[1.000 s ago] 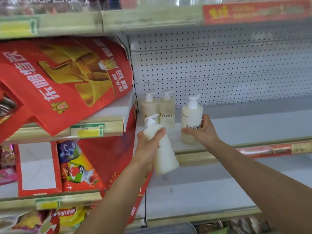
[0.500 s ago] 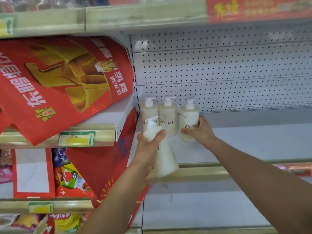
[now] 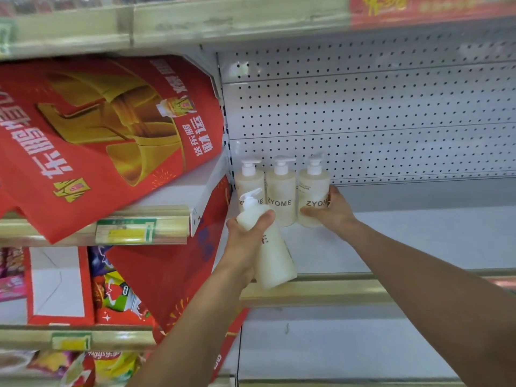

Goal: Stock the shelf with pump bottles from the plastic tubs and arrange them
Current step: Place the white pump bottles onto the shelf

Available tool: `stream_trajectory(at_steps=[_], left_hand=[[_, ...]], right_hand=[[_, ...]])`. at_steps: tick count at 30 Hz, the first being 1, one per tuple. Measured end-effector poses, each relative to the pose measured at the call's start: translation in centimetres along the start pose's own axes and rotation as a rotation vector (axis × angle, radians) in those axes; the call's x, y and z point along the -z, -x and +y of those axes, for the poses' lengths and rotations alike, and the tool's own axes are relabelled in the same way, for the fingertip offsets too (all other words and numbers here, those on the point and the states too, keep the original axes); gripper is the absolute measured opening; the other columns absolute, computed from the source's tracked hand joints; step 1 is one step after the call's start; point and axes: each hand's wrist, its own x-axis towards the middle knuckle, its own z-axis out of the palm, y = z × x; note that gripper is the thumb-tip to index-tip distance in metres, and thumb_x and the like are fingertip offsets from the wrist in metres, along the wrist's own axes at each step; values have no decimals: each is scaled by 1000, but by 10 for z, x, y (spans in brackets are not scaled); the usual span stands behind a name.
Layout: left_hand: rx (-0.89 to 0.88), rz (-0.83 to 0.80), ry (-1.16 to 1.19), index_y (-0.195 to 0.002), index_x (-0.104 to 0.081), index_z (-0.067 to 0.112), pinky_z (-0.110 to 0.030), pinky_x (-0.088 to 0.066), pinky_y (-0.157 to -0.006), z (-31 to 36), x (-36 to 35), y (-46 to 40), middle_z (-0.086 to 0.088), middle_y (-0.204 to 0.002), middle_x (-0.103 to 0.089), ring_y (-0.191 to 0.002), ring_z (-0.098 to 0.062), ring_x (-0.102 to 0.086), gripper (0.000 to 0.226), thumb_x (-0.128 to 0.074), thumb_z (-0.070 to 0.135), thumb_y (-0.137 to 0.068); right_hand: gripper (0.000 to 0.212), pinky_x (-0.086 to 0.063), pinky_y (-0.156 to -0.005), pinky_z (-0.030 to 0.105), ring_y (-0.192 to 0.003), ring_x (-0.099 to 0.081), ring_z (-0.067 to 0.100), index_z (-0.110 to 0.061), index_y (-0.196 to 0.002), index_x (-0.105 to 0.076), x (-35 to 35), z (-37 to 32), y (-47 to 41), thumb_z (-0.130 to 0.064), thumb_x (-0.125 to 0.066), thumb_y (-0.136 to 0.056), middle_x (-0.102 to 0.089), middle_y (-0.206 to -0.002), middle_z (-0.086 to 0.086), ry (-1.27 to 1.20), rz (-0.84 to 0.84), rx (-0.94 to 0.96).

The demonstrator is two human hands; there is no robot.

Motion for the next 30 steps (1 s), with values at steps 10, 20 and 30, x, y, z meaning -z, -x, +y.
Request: stream_trajectory(at_steps=[10, 20, 30], left_hand=[[-7, -10, 26, -127, -48, 20, -39, -58, -58, -1, -5, -4, -16, -114, -65, -95, -33, -69, 75, -79, 49, -64], [-6, 21, 14, -126, -47, 17, -47, -61, -67, 0, -5, -4, -16, -114, -66, -94, -32, -71, 77, -79, 49, -64], [-3, 53, 28, -127, -45, 17, -44, -61, -67, 3, -3, -2, -13, -113, -67, -94, -29, -71, 68, -79, 44, -75]], right_hand=[[74, -48, -93, 37, -108, -58, 23, -15, -129, -43, -4, 1, -6, -18, -86, -68, -60, -119, 4, -9, -3, 8], [122, -44, -102, 49, -123, -49, 26, -19, -136, -27, -20, 8, 2, -38, -95, -37, -49, -128, 3, 13, 25, 46], [117, -38, -107, 49, -130, -40, 30, -11, -143, -24, -35, 15, -3, -24, -95, -50, -41, -134, 9, 36, 143, 53]])
